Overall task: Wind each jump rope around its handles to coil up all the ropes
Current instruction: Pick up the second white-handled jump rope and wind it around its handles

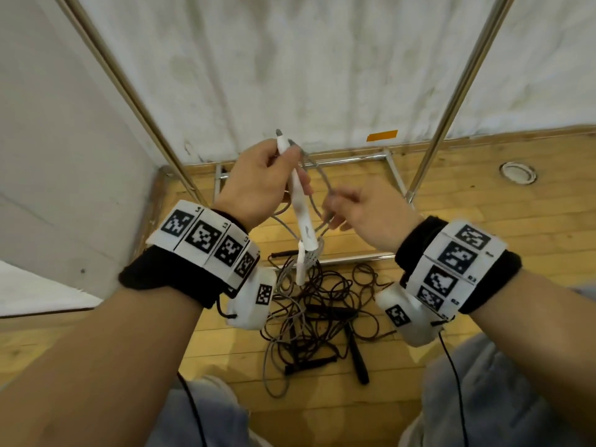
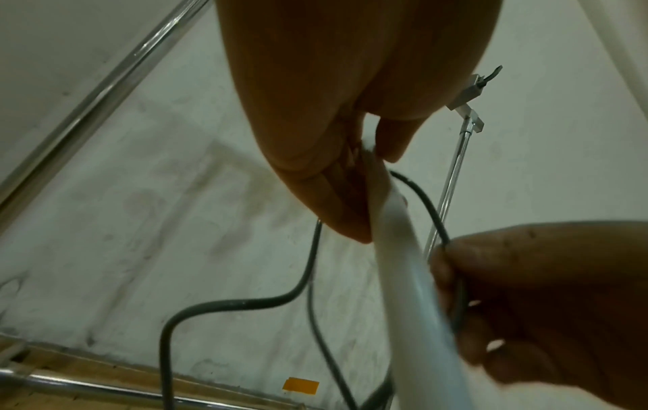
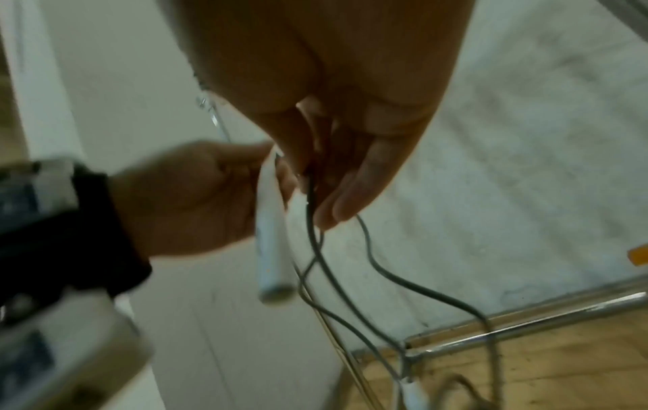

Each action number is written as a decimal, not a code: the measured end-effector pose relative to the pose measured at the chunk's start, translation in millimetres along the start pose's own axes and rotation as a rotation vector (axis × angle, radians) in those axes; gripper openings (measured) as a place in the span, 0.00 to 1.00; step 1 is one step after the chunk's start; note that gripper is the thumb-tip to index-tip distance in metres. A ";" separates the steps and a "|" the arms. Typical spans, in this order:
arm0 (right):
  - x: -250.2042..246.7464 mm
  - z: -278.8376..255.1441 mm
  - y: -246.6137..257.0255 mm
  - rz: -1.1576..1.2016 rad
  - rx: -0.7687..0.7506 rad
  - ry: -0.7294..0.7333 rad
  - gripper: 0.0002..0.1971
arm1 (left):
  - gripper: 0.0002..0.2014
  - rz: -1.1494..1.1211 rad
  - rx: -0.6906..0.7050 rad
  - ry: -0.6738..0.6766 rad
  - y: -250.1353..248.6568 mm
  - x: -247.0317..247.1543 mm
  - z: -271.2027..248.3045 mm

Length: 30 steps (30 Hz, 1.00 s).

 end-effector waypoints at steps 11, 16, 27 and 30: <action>-44.4 11.2 24.7 0.951 0.042 -0.222 0.15 | 0.09 0.296 0.007 0.194 5.9 43.3 -3.9; -45.3 12.0 19.3 0.639 0.076 -0.202 0.06 | 0.15 0.155 0.052 0.005 -9.1 21.7 2.1; -16.1 2.6 8.6 0.169 0.054 0.009 0.10 | 0.06 0.128 0.026 0.097 -17.8 14.9 -2.7; -25.2 4.0 13.4 0.463 0.077 -0.056 0.09 | 0.09 0.349 0.053 0.252 -16.9 30.5 -10.2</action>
Point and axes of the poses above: each hand's wrist, its own z-axis towards the middle knuckle, its own x-axis out of the palm, y = z × x, the point moved 10 cm from there along z, towards the middle knuckle, and after that the axes turned 13 degrees about z, right-handed, at the moved point
